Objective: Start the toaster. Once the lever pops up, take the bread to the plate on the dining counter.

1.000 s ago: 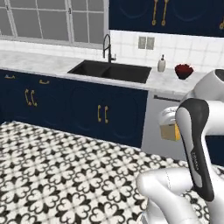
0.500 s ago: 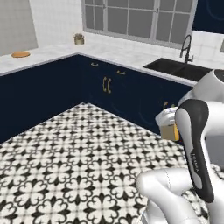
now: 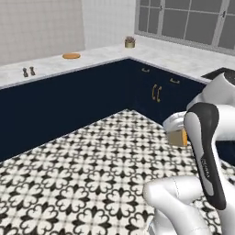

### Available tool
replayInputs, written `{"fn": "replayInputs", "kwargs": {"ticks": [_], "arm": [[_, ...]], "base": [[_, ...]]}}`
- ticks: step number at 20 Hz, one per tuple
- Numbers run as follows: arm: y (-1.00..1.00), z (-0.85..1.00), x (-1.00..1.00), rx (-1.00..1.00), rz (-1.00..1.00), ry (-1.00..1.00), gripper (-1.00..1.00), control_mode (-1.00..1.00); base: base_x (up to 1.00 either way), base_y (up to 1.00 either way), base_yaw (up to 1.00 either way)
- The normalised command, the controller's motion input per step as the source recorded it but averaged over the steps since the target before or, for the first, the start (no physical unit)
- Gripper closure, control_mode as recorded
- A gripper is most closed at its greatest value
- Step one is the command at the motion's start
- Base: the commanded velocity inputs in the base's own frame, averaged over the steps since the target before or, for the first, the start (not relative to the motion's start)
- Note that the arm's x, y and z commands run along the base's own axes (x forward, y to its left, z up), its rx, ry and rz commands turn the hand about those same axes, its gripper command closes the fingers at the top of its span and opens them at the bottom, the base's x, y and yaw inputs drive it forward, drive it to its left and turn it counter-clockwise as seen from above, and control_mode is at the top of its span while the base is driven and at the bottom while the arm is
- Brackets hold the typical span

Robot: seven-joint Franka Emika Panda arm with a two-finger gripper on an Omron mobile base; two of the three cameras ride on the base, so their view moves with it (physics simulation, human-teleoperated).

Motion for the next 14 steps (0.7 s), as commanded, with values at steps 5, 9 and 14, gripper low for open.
{"fn": "replayInputs", "kwargs": {"ticks": [5,9,14], "arm": [[0.0,0.0,0.0,0.0,0.0,0.0,1.0,1.0],[0.0,0.0,0.0,0.0,0.0,0.0,1.0,1.0],[0.0,0.0,0.0,0.0,0.0,0.0,1.0,1.0]], "base": [[-0.01,1.0,0.24],[0.0,1.0,0.16],[0.16,1.0,0.18]]}}
